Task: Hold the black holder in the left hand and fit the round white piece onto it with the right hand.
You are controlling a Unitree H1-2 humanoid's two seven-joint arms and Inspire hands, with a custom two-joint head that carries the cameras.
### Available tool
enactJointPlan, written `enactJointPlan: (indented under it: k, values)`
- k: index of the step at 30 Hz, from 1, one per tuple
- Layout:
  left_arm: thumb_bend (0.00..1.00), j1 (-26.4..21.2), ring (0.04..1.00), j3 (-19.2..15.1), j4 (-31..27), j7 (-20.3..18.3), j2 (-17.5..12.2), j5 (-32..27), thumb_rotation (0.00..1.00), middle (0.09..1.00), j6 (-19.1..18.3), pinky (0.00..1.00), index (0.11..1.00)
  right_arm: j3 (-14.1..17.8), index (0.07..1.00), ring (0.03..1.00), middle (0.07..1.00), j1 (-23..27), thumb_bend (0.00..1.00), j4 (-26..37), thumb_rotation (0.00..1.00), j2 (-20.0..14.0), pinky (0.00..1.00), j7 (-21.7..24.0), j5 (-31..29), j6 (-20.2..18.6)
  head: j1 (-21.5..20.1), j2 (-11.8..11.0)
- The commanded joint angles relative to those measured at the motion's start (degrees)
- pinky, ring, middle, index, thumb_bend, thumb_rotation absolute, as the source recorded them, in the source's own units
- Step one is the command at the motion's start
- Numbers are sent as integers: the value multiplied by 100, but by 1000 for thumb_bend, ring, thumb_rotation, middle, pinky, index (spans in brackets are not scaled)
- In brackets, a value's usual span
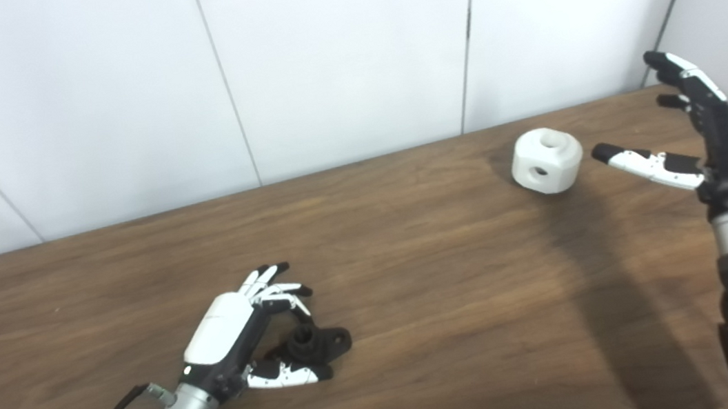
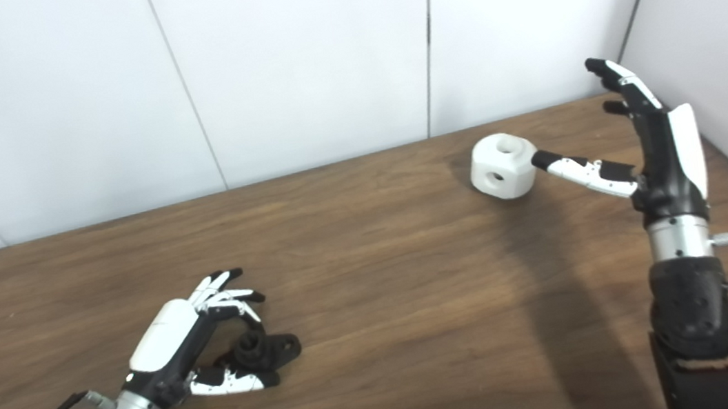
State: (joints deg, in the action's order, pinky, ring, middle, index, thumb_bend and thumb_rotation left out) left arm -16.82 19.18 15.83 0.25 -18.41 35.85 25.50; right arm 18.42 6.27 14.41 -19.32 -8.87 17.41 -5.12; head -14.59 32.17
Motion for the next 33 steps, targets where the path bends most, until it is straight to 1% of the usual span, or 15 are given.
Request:
enactJointPlan:
  k: [1,3,8,10,13,16,18,22,24,27,29,30,31,32,33]
  values:
    - [522,128,960,75,265,156,-45,-32,47,776,135,1000,482,77,829,869,869,269,695,-94,296,-291,793,-85,80,155,-61,0]
    - [522,122,960,77,274,162,-62,-48,48,775,136,1000,482,71,828,878,871,365,710,-310,319,-385,812,-61,80,112,-114,-3]
    - [522,97,957,141,290,207,-149,-112,48,774,140,1000,482,-42,833,897,886,577,737,-485,348,-497,839,41,129,-386,-383,-43]
    - [522,94,954,153,285,209,-169,-134,47,775,139,1000,482,-108,837,899,887,638,742,-531,340,-545,832,108,125,-510,-415,-46]
    - [522,95,955,160,278,213,-183,-176,47,776,139,1000,482,-210,850,903,900,742,750,-681,370,-594,826,191,128,-651,-465,-68]
    - [522,96,950,151,260,186,-188,-211,47,774,138,1000,482,-326,856,905,904,877,799,-831,408,-585,830,218,219,-924,-538,-81]
    - [522,84,952,165,256,170,-206,-224,47,774,138,1000,482,-410,863,896,905,959,817,-930,422,-583,800,224,267,-1038,-584,-92]
    - [522,78,956,152,234,112,-221,-249,46,776,134,1000,482,-499,880,902,913,1098,837,-1133,415,-567,809,272,215,-1175,-623,-122]
    - [522,75,954,149,230,104,-228,-261,46,776,134,1000,482,-532,891,905,923,1166,837,-1183,392,-558,791,300,216,-1299,-656,-136]
    - [522,67,950,144,251,114,-236,-258,45,774,134,1000,482,-559,901,898,939,1279,851,-1312,371,-537,748,283,201,-1355,-685,-160]
    - [522,73,948,119,239,97,-229,-245,45,773,123,1000,482,-597,899,838,929,1366,874,-1438,367,-529,657,242,238,-1380,-725,-169]
    - [522,74,946,112,239,95,-226,-239,45,772,121,1000,482,-616,899,819,926,1402,888,-1497,371,-532,628,232,256,-1386,-739,-181]
    - [522,70,945,114,241,102,-228,-230,45,771,123,1000,482,-646,898,785,902,1439,901,-1561,376,-540,590,210,294,-1381,-747,-184]
    - [522,61,945,134,252,123,-236,-226,45,771,128,1000,482,-675,896,600,729,1472,918,-1632,384,-552,443,191,316,-1343,-756,-188]
    - [522,55,945,150,259,137,-244,-224,45,770,132,1000,482,-700,896,574,711,1496,926,-1689,383,-564,412,171,335,-1303,-761,-192]
